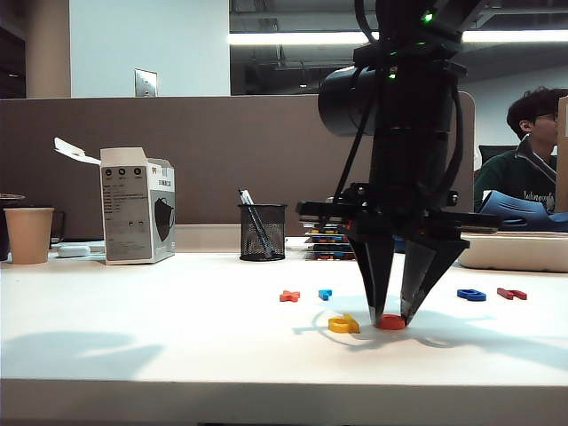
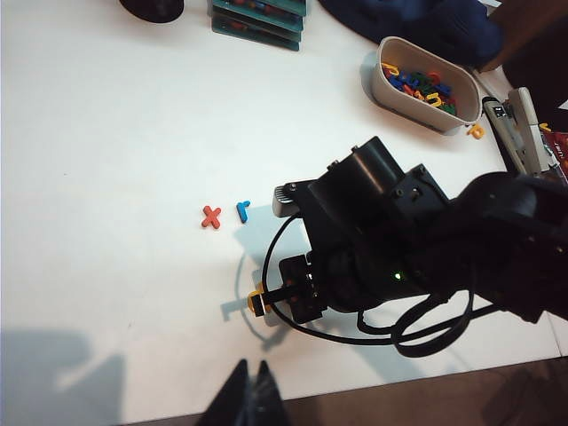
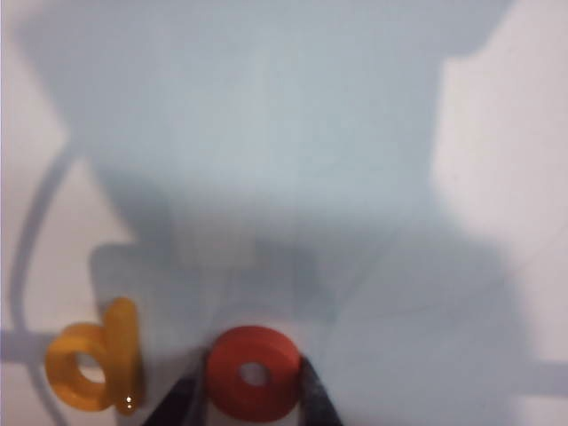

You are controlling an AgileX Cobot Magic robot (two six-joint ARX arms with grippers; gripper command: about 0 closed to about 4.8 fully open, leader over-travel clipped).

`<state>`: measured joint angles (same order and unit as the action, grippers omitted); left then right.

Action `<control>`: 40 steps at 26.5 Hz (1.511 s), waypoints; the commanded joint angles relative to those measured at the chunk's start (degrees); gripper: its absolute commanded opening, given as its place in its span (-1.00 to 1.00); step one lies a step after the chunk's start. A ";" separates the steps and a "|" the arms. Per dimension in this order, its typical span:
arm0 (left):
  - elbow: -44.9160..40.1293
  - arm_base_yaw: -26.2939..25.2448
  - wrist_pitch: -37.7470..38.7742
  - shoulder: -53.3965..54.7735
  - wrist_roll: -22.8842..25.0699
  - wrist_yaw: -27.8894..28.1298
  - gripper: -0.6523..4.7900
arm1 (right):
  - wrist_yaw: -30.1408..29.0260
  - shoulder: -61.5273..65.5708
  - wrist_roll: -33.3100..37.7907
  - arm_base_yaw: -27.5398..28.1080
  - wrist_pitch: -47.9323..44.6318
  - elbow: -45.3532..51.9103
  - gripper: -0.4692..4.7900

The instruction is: Select the appropriate letters from the row of letter magnets placed on the table to arrange into the word "dog".

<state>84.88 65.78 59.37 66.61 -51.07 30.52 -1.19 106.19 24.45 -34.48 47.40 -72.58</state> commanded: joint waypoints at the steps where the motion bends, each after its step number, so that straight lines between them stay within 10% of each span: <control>1: 0.20 0.00 -0.15 -0.13 0.07 0.33 -0.78 | 0.00 0.31 0.85 -0.11 0.94 1.70 -0.47; 29: 0.20 0.00 -0.15 -0.13 0.07 0.33 -0.78 | -0.28 0.28 0.85 -0.11 5.25 2.03 -0.46; 40: 0.20 0.00 -0.15 -0.13 0.07 0.33 -0.78 | -0.24 0.24 0.83 -0.11 4.39 1.73 -0.17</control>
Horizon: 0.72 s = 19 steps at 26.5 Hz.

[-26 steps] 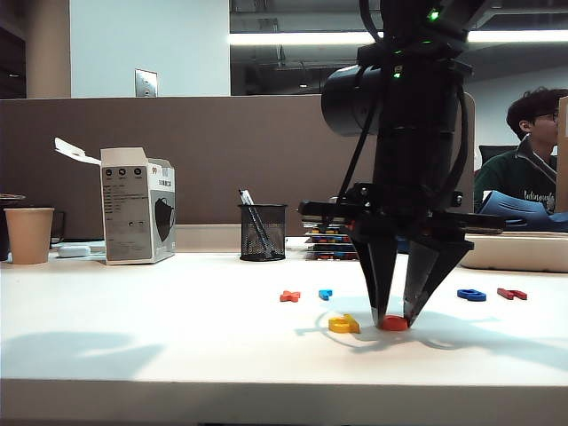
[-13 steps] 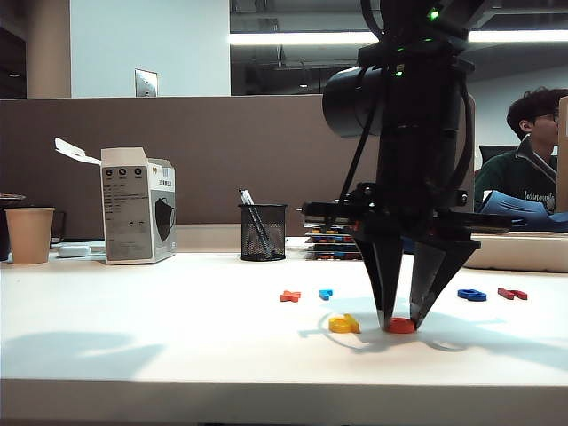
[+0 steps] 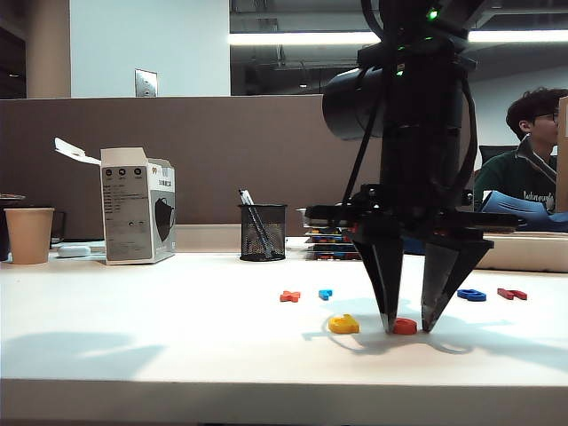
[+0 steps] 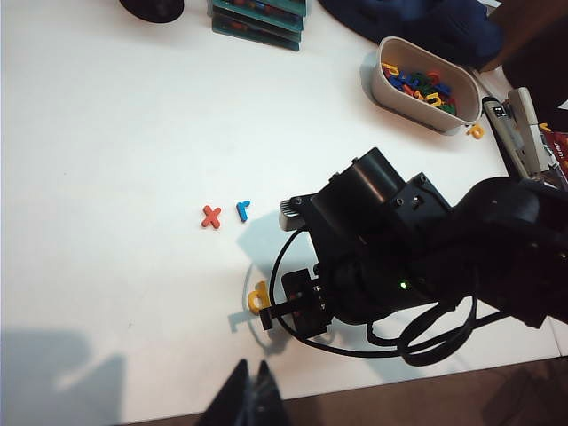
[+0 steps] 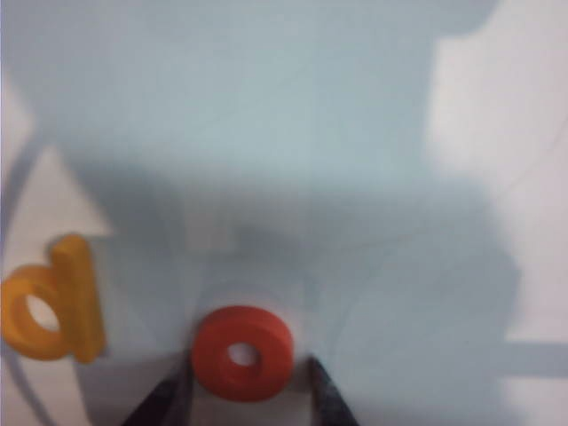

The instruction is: Select the appropriate letters from the row of letter magnets placed on the table to arrange into the word "dog".

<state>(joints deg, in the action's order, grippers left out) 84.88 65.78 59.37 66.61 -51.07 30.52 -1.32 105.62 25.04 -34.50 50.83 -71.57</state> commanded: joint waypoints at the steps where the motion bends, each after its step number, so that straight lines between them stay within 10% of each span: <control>1: 0.20 0.00 -0.15 -0.13 0.07 0.33 -0.78 | -0.11 0.81 0.24 -0.09 0.81 0.72 -0.17; 19: 0.20 0.00 -0.15 -0.13 0.04 0.33 -0.78 | 0.09 0.68 -1.77 0.00 4.68 -6.93 0.07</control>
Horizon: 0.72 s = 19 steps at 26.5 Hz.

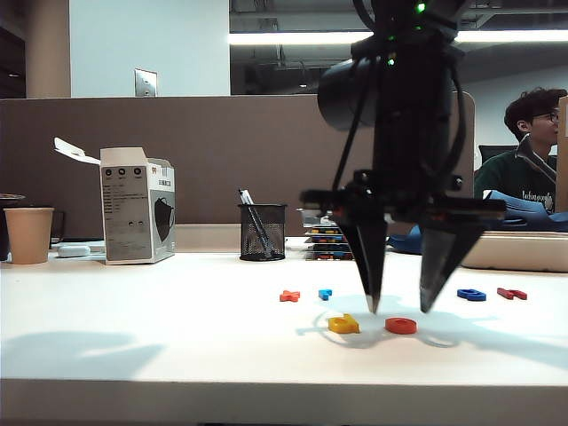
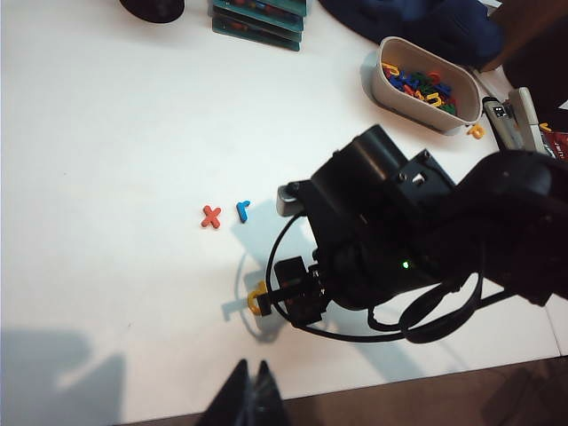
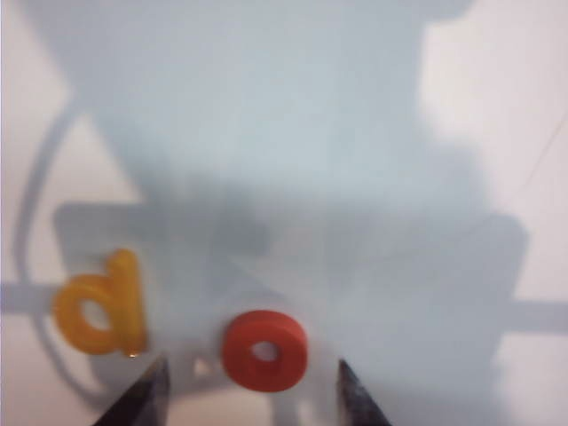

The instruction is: Select the appropriate letters from the row of letter magnets placed on the table to arrange into the word "dog".

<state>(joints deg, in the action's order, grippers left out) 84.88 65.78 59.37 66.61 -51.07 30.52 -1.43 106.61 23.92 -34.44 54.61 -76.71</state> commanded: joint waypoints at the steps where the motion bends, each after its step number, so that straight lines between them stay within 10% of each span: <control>1: 0.20 0.00 -0.15 -0.13 0.04 0.33 -0.78 | 0.20 -0.31 -0.96 -0.09 1.25 -2.58 0.07; 19: 0.20 0.00 -0.15 -0.13 0.07 0.33 -0.78 | 5.55 -0.31 -11.76 13.33 1.88 -7.80 0.07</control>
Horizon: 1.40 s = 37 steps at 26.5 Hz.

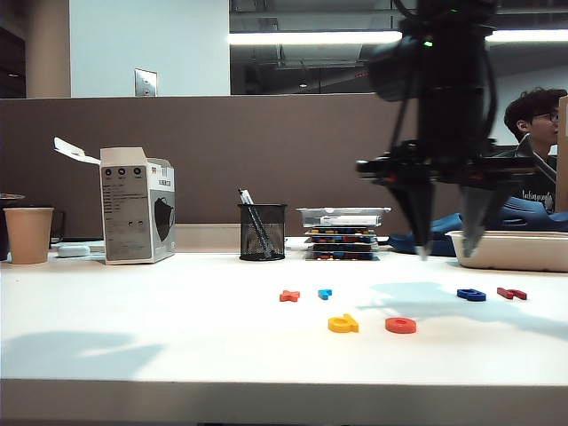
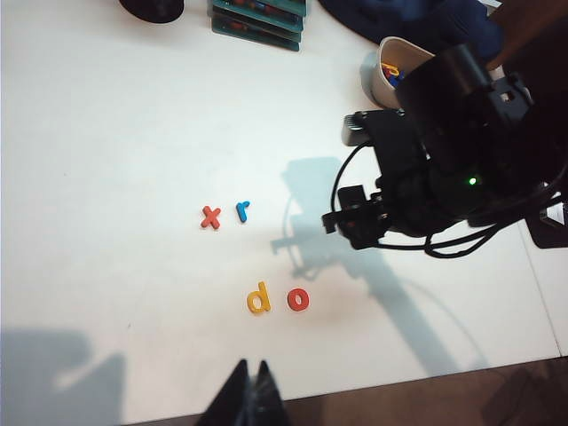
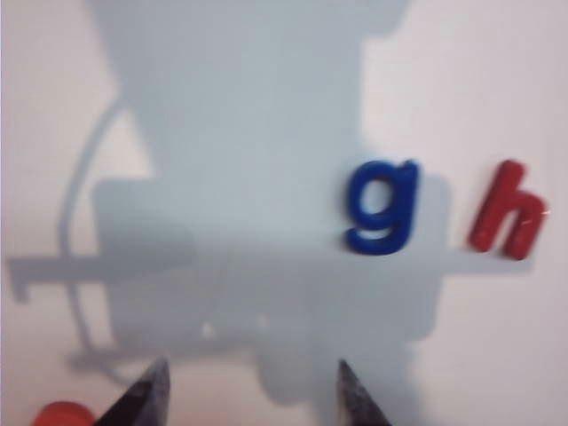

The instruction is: Select the appropriate letters from the row of letter magnets placed on the table to arrange into the word "dog".

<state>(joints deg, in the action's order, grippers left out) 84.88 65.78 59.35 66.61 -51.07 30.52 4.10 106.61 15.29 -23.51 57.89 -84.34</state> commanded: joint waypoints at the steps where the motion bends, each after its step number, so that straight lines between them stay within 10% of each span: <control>1: 0.20 0.00 -0.13 -0.13 0.07 0.33 -0.78 | 0.00 -0.31 -3.39 3.10 -1.75 -0.17 0.07; 37: 0.20 0.00 -0.13 -0.09 0.07 0.31 -0.78 | -1.66 6.32 -5.31 7.56 -10.16 -0.11 0.07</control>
<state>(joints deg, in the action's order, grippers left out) 84.88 65.78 59.37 66.61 -51.07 30.52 2.35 113.14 10.02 -16.21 47.88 -84.27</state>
